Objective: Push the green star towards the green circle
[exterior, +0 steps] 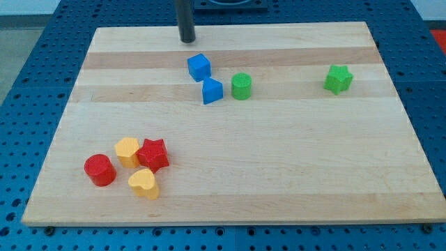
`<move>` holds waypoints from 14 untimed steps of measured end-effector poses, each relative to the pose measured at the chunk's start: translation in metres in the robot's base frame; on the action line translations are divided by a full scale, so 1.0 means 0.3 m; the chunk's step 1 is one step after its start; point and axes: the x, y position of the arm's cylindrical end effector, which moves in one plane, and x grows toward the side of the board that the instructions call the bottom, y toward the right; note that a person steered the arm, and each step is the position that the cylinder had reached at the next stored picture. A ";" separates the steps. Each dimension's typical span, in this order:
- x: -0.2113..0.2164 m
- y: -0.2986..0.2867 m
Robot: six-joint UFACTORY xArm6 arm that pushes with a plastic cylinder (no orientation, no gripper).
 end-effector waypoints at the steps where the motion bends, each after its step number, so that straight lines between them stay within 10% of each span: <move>1: 0.000 0.172; 5: 0.029 0.824; 14: 0.586 1.104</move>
